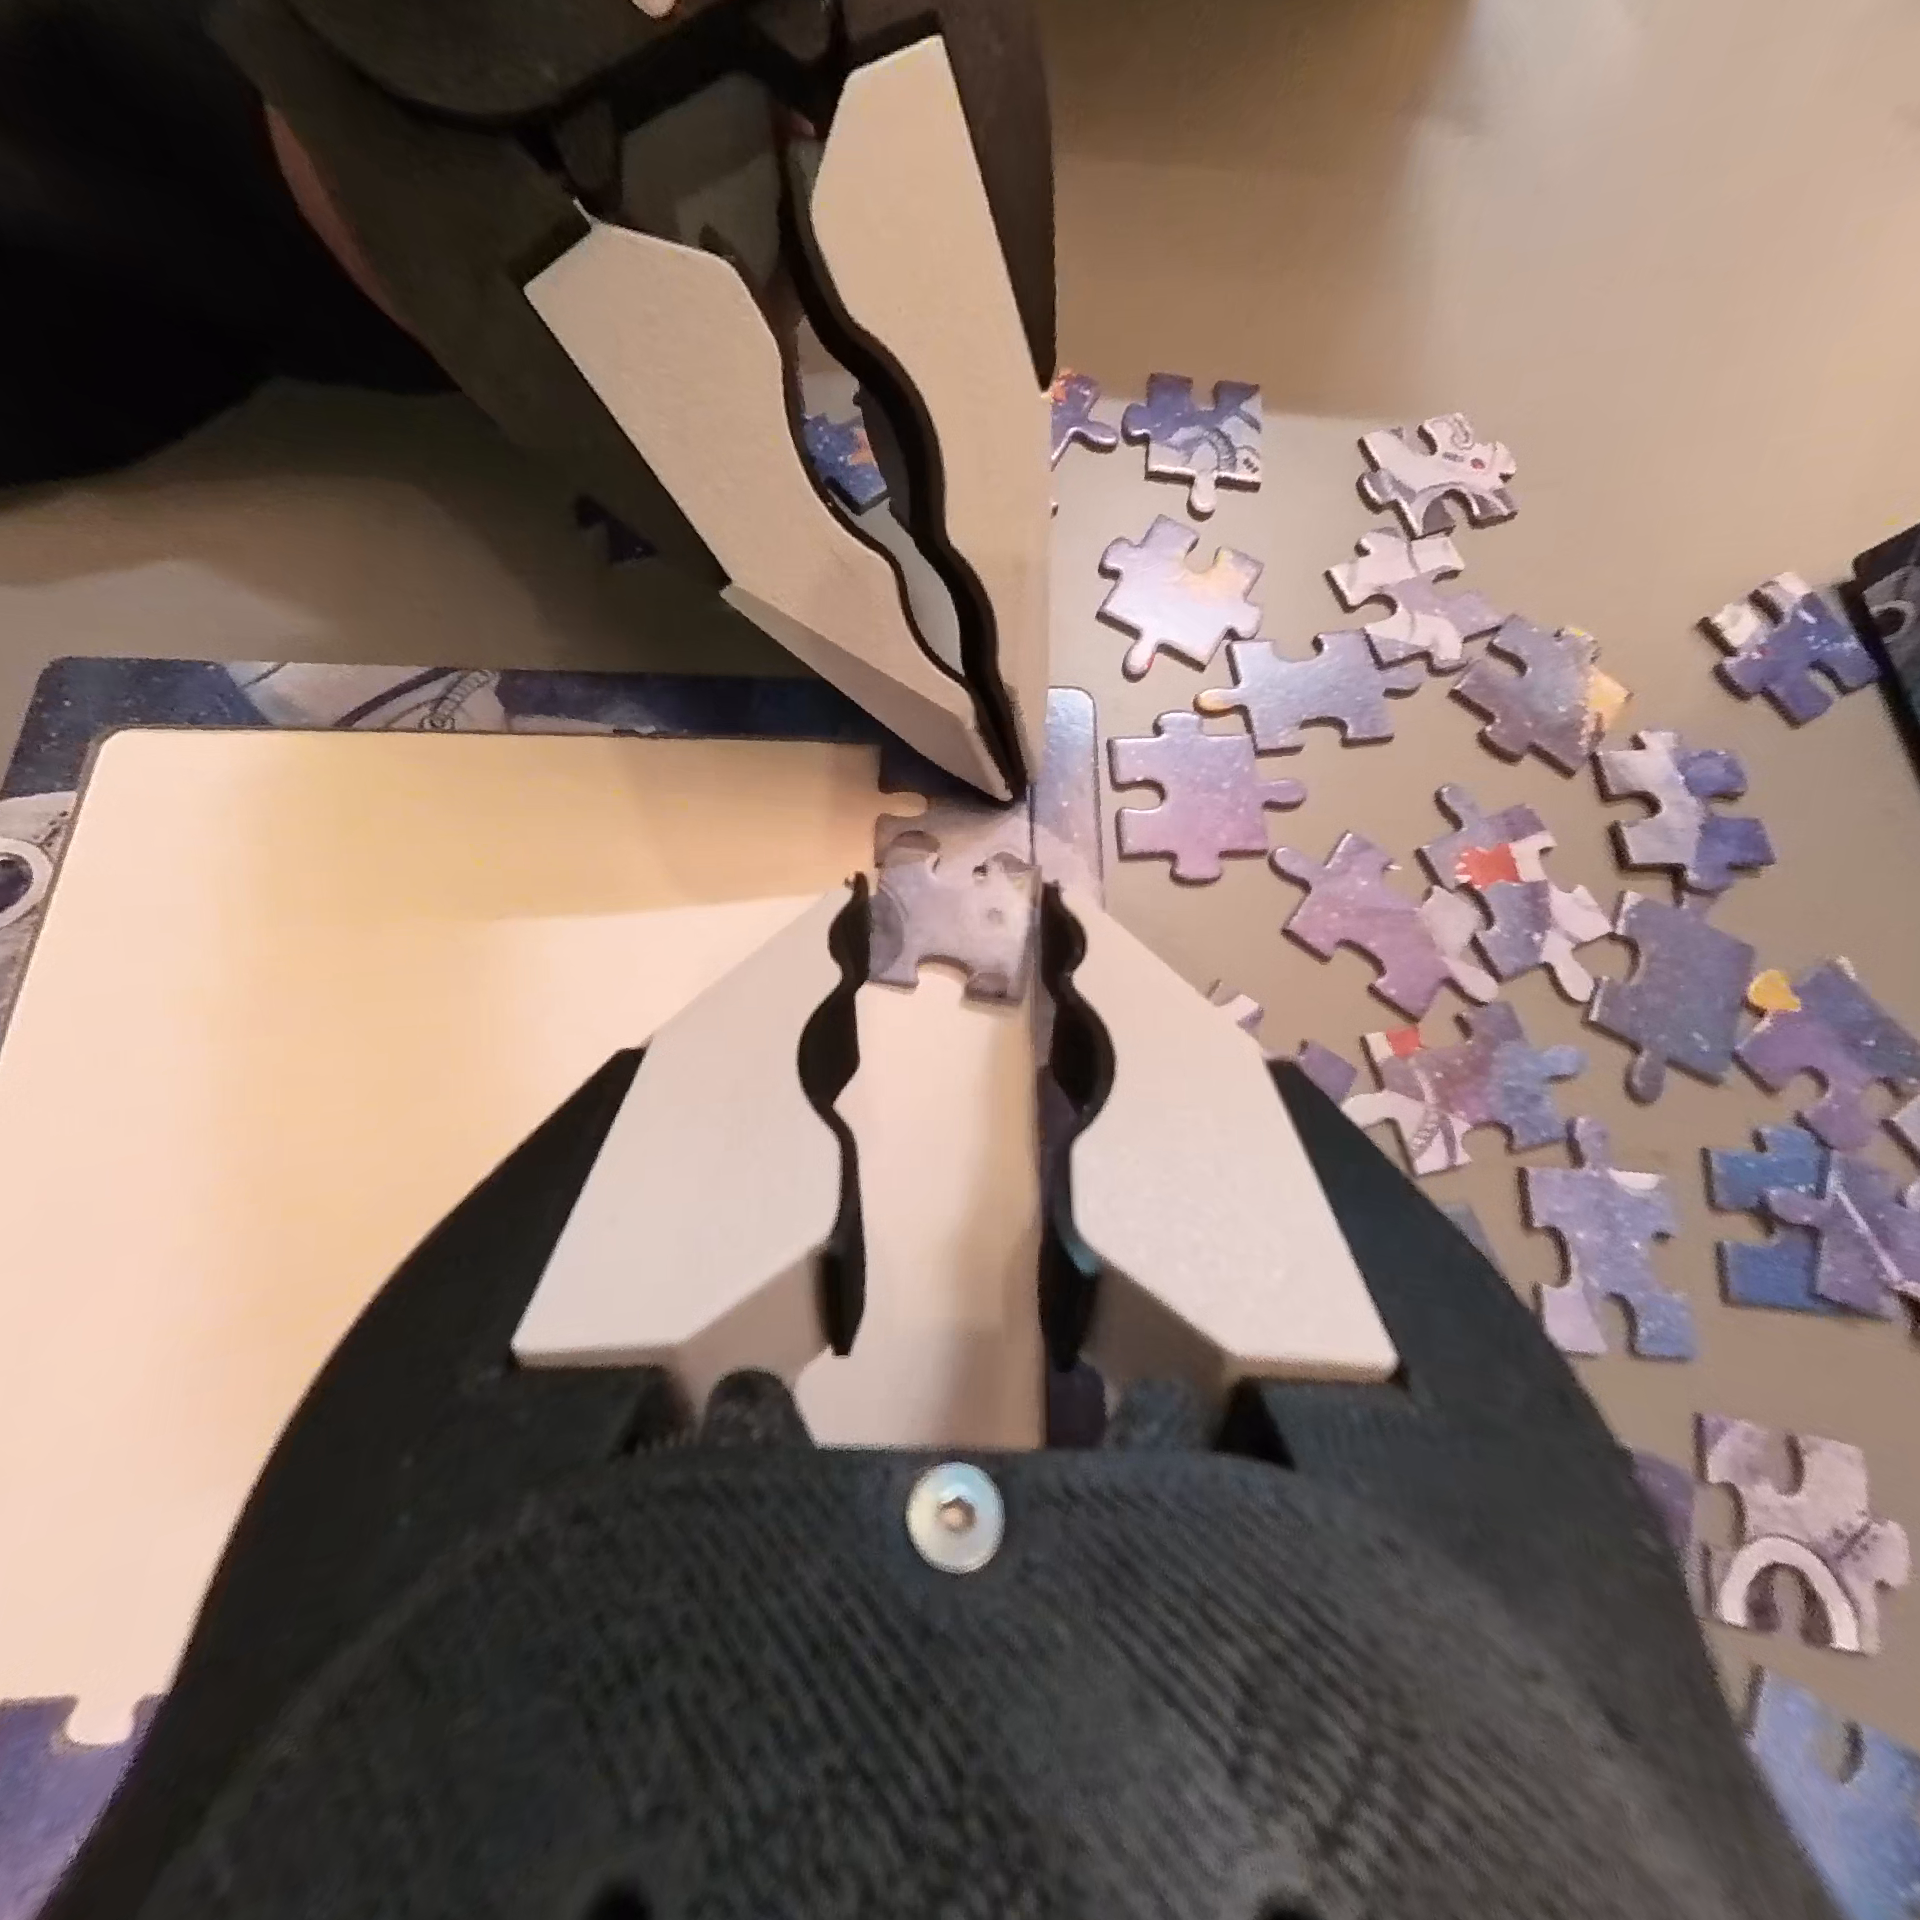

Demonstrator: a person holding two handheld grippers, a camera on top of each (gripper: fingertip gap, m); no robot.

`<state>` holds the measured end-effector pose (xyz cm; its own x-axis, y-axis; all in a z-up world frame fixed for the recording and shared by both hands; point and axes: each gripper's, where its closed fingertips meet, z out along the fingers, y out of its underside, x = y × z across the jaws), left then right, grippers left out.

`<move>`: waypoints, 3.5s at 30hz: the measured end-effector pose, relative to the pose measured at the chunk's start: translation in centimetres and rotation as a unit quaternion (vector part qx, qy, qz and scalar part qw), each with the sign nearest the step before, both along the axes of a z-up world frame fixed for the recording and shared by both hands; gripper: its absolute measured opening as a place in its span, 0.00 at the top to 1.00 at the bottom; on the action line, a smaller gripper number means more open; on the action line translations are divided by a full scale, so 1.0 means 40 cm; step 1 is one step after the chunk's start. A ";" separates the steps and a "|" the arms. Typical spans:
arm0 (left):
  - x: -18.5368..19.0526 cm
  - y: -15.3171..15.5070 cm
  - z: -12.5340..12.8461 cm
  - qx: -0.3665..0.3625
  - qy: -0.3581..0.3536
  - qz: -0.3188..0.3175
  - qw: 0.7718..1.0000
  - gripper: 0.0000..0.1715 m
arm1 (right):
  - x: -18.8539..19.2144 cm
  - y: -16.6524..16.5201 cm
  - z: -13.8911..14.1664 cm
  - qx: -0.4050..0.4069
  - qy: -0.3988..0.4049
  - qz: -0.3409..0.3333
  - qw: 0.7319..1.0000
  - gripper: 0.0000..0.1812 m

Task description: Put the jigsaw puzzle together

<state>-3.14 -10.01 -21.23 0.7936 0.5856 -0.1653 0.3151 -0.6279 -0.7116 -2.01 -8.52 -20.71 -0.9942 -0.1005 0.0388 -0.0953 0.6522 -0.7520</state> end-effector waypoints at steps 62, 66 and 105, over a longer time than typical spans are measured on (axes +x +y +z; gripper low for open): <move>-0.002 -0.001 -0.002 -0.008 0.006 0.003 1.000 0.99 | -0.006 0.001 -0.007 0.056 0.033 -0.020 0.998 0.84; -0.003 -0.001 -0.002 -0.008 0.006 0.003 1.000 0.99 | -0.001 0.001 -0.007 0.052 0.025 -0.010 0.998 0.84; -0.002 -0.001 -0.002 -0.009 0.007 0.004 1.000 0.99 | 0.005 -0.003 -0.008 0.046 0.023 -0.040 0.998 0.87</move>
